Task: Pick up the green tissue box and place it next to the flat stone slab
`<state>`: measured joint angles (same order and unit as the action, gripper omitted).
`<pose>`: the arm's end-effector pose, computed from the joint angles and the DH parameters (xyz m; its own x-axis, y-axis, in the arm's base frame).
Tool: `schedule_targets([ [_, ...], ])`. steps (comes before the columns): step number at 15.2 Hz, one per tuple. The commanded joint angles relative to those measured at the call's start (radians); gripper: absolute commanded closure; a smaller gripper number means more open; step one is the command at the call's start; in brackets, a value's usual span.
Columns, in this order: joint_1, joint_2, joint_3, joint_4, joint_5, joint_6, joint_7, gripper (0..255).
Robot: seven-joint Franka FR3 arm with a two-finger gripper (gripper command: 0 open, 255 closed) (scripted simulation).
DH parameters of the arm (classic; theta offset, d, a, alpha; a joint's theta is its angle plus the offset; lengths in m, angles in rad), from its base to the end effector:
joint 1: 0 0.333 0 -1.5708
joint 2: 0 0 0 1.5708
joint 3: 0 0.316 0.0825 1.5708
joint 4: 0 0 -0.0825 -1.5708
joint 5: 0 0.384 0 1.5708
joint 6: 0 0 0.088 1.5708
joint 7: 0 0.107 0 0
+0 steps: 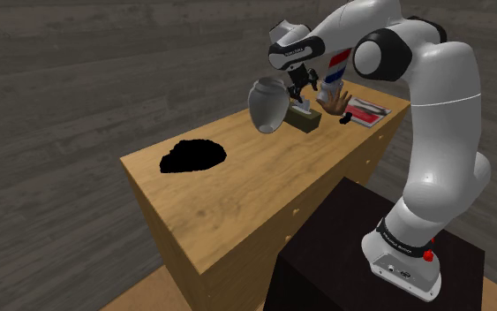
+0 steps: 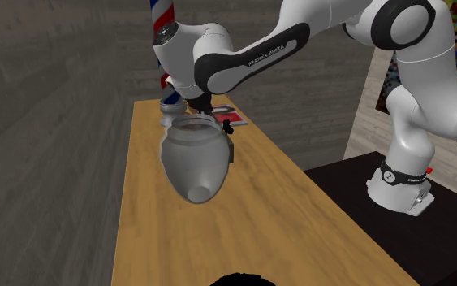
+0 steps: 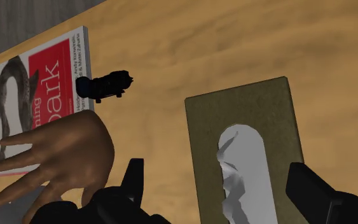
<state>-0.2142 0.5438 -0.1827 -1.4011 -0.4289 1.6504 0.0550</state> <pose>0.6184 -0.2798 0.3864 0.8824 -0.3885 -0.2653 -0.2249 -0.8438 0.4873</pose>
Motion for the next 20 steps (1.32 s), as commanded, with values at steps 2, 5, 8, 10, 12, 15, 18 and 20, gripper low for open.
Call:
schedule_targets([
  [2,-0.006,0.008,0.006,-0.047,0.005,0.049,0.005,0],
  [5,-0.014,0.005,0.003,-0.082,0.001,0.082,0.010,0],
  [8,-0.014,0.005,0.003,-0.082,0.001,0.082,0.010,0],
  [10,-0.014,0.005,0.003,-0.082,0.001,0.082,0.010,0],
  [12,-0.014,0.005,0.003,-0.082,0.001,0.082,0.010,0],
  [15,-0.014,0.005,0.003,-0.082,0.001,0.082,0.010,255],
  [18,-0.013,0.004,0.003,-0.083,0.001,0.082,0.010,255],
  [20,-0.013,0.001,0.003,-0.087,0.001,0.084,0.010,255],
])
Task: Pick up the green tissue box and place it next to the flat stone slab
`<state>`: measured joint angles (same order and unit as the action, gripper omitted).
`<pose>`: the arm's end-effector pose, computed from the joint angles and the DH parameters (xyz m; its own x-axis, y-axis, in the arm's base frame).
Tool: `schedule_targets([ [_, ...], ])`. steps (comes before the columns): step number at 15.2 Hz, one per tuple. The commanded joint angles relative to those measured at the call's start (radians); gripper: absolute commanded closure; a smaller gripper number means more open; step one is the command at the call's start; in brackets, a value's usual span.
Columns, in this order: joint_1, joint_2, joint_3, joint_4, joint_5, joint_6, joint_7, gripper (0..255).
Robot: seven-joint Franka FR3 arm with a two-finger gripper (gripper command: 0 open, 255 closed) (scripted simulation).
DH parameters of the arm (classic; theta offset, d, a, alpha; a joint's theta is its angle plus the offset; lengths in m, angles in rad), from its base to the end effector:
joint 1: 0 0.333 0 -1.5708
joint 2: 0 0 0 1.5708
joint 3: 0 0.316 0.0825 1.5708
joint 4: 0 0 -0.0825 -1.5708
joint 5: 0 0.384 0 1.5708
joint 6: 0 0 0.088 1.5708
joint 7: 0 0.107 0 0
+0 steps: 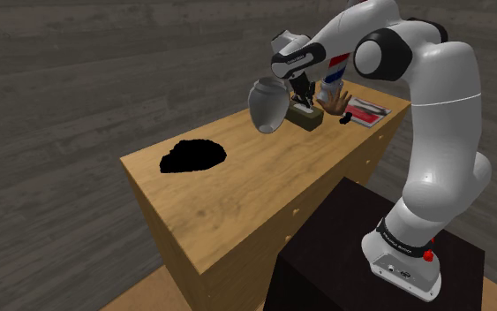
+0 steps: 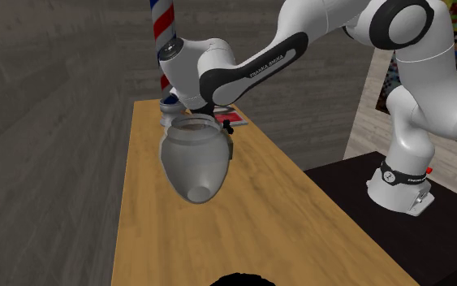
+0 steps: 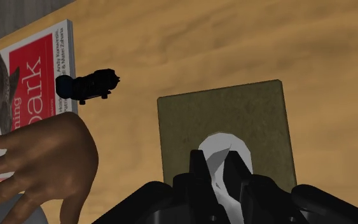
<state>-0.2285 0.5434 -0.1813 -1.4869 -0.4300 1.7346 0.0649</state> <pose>0.6088 -0.2853 0.3523 0.8857 -0.3759 -0.2725 -0.2151 -0.8523 0.4767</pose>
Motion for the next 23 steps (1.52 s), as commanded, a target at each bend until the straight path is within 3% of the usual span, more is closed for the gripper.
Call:
schedule_targets([
  [1,0.000,0.001,0.001,-0.004,0.001,0.002,0.000,255],
  [23,0.011,-0.049,-0.007,0.194,0.003,-0.224,-0.101,255],
])
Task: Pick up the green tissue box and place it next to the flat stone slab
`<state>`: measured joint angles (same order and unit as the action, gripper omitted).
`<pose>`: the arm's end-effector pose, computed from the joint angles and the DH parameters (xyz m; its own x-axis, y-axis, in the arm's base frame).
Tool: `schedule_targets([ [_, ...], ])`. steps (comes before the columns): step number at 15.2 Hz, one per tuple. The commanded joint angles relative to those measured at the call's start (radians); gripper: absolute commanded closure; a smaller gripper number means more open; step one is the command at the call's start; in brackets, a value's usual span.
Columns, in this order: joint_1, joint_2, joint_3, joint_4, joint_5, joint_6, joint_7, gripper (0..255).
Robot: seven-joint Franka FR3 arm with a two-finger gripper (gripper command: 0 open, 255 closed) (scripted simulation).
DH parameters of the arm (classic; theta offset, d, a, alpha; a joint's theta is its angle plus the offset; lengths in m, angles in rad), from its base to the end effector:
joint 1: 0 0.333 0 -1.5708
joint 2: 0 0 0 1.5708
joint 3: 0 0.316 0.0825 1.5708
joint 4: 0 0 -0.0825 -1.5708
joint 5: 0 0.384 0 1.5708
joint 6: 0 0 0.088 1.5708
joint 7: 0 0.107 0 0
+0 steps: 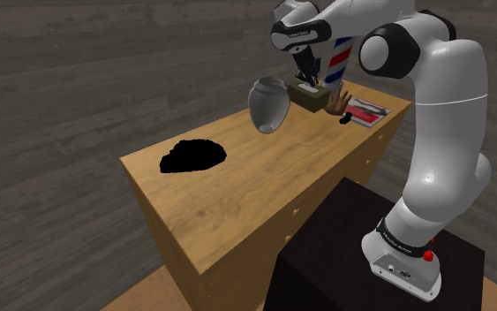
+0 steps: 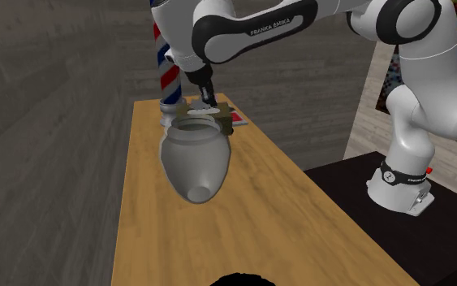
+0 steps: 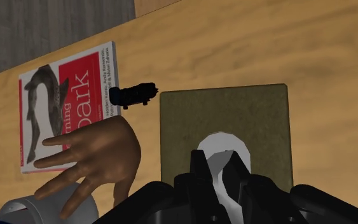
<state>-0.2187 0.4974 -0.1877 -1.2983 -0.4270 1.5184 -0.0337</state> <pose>0.6105 -0.2847 0.4575 0.8854 -0.3746 -0.2752 -0.2137 -0.8538 0.4748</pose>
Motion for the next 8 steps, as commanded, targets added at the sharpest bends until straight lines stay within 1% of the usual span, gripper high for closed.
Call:
schedule_targets([
  [1,0.001,-0.003,-0.001,0.018,-0.001,-0.019,-0.008,255],
  [8,0.003,0.006,-0.005,0.122,-0.002,-0.105,-0.050,255],
])
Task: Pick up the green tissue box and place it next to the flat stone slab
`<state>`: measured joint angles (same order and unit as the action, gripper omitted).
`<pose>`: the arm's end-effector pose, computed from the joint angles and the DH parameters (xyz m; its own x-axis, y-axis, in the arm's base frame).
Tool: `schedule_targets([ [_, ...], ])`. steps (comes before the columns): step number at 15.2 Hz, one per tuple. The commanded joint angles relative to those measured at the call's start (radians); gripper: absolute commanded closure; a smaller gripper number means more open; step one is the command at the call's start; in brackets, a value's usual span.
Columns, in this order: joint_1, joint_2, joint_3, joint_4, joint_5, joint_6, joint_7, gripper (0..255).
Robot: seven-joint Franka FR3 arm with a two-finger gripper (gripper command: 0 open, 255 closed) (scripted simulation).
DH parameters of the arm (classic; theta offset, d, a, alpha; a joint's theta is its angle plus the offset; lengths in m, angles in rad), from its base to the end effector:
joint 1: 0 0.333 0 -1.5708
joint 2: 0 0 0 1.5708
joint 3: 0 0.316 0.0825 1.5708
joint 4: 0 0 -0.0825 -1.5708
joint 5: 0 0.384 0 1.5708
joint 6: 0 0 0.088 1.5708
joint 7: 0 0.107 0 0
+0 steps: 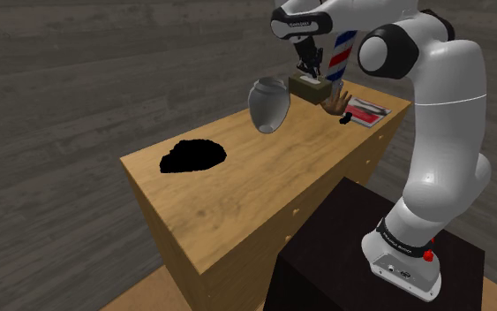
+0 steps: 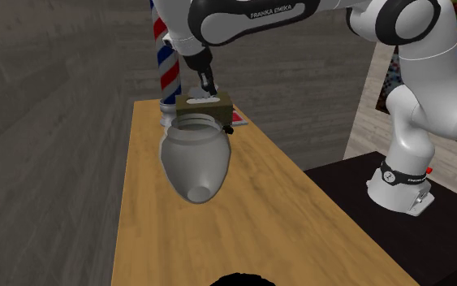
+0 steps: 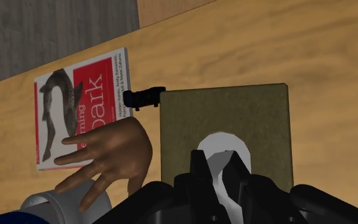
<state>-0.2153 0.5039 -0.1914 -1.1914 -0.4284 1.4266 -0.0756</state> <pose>0.6110 -0.2834 0.4972 0.8854 -0.3746 -0.2752 -0.2135 -0.8537 0.4750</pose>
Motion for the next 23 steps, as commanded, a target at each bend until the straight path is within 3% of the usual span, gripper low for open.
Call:
schedule_targets([
  [1,-0.001,0.003,-0.002,0.032,-0.001,-0.026,-0.014,255],
  [15,-0.008,0.099,-0.017,0.357,-0.006,-0.231,-0.123,255],
  [18,0.051,0.004,0.000,0.214,-0.010,-0.217,-0.045,255],
  [23,0.137,-0.097,0.033,0.074,-0.006,-0.230,0.072,255],
])
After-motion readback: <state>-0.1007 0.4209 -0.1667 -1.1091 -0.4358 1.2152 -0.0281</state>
